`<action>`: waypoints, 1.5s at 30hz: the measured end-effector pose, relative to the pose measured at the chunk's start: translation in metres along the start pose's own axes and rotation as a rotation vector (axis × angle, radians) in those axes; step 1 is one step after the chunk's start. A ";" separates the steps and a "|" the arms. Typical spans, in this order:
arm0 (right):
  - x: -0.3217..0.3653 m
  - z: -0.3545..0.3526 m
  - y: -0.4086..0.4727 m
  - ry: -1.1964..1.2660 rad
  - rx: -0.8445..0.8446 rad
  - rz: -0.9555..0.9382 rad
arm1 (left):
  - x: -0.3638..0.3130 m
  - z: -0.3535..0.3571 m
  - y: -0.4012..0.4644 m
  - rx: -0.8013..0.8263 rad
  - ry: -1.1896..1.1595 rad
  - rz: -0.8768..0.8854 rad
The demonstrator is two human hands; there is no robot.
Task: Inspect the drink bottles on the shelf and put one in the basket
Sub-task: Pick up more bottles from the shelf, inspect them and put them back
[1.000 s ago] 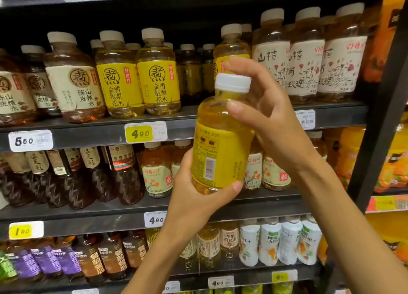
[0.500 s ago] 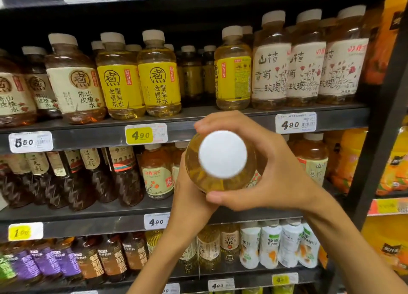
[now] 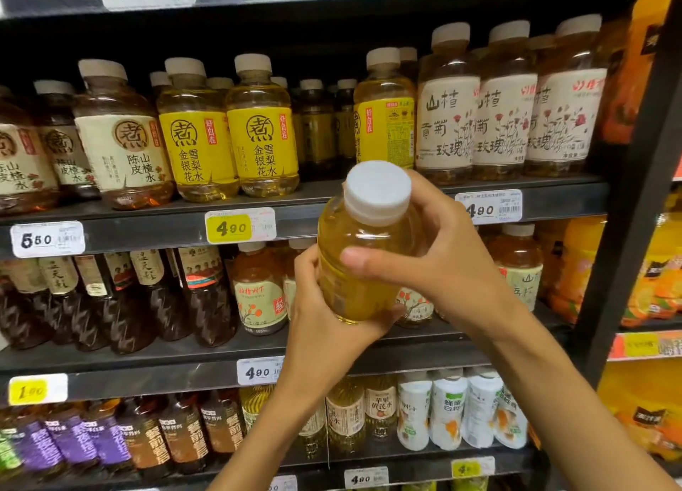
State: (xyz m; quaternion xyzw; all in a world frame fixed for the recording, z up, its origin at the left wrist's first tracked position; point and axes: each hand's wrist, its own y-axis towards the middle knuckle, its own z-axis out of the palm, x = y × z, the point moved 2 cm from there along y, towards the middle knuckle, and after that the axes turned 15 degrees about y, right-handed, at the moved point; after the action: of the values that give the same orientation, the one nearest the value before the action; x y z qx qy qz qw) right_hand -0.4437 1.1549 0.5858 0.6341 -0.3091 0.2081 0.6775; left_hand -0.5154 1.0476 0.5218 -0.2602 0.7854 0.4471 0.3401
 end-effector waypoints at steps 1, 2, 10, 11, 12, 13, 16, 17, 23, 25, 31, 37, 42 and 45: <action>0.001 -0.003 0.003 0.020 0.000 0.043 | 0.005 -0.001 0.001 0.012 0.008 0.033; 0.002 -0.007 0.006 0.027 0.012 0.078 | 0.007 -0.003 0.001 0.013 0.000 0.072; -0.002 -0.017 0.030 0.471 0.165 0.303 | 0.014 -0.002 -0.009 0.443 -0.284 -0.051; -0.003 -0.015 0.030 0.569 0.171 0.316 | 0.016 0.000 -0.011 0.470 -0.317 -0.086; -0.005 -0.013 0.030 0.633 0.158 0.315 | 0.016 0.001 -0.013 0.491 -0.337 -0.102; -0.005 -0.012 0.029 0.661 0.125 0.308 | 0.016 0.002 -0.013 0.509 -0.349 -0.105; -0.004 -0.013 0.029 0.602 -0.030 0.305 | 0.011 0.000 -0.012 0.541 -0.350 -0.095; -0.004 -0.014 0.029 0.572 -0.081 0.304 | 0.008 -0.003 -0.010 0.535 -0.329 -0.078; 0.000 -0.013 0.030 0.367 -0.300 0.285 | -0.005 -0.007 -0.010 0.408 -0.192 -0.020; -0.001 -0.012 0.031 0.354 -0.302 0.314 | -0.006 -0.001 -0.013 0.332 -0.160 -0.044; -0.002 -0.013 0.032 0.237 -0.219 0.361 | -0.009 0.007 -0.021 0.131 -0.181 -0.076; -0.006 -0.004 0.040 0.187 -0.240 0.261 | -0.014 0.008 -0.014 -0.082 -0.050 -0.053; -0.010 -0.006 0.052 0.344 -0.151 0.304 | -0.009 -0.003 -0.009 -0.168 0.109 -0.013; -0.014 -0.007 0.058 0.451 -0.086 0.334 | -0.009 -0.010 -0.007 -0.067 0.014 0.015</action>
State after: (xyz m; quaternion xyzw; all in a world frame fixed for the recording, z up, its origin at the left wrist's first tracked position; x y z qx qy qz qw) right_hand -0.4918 1.1701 0.6191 0.4828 -0.2593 0.4395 0.7117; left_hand -0.5081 1.0369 0.5287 -0.2685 0.7742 0.4738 0.3225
